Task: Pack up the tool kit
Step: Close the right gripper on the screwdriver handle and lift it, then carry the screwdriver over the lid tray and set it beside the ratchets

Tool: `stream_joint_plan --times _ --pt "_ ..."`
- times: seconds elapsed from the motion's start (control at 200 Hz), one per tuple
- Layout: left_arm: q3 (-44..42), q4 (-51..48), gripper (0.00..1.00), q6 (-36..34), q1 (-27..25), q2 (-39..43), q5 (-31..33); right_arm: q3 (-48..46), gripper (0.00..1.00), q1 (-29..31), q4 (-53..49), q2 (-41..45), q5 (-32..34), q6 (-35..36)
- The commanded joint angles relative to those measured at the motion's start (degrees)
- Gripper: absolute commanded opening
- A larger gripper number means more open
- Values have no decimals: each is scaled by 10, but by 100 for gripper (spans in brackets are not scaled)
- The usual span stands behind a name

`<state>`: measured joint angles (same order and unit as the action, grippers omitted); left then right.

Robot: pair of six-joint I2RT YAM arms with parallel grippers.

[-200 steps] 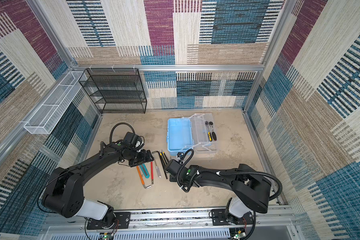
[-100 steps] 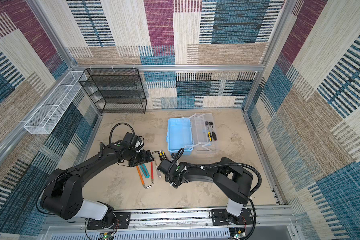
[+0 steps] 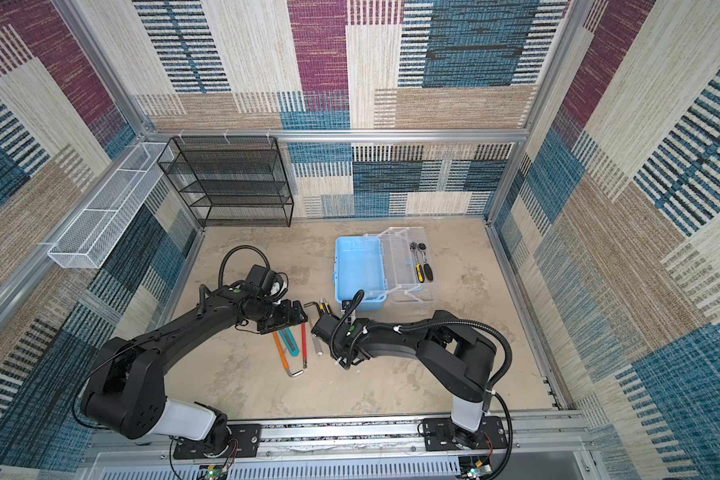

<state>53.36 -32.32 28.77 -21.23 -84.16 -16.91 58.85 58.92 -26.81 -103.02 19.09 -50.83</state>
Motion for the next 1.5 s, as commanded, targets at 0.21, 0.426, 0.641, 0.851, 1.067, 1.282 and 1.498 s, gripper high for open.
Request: stream_joint_plan --times 0.21,0.426,0.641,0.851,1.067,1.282,1.498 --pt "-1 0 87 -7 1 11 4 -56 18 -9 -27 27 -46 3" --pt "8 -6 87 -4 1 11 -1 -83 9 -9 -25 84 -31 8" --pt "4 -9 87 -5 1 30 4 -110 4 -16 -20 183 -14 12" --pt "2 -28 87 -12 -6 51 3 -113 2 -54 -32 313 6 53" --pt "10 -39 86 -6 -14 51 13 -75 4 -171 -37 382 -27 166" --pt "30 -56 86 9 -34 46 35 -6 4 -314 -29 333 -105 317" --pt "-2 -57 85 52 -60 53 57 59 3 -403 -7 228 -163 431"
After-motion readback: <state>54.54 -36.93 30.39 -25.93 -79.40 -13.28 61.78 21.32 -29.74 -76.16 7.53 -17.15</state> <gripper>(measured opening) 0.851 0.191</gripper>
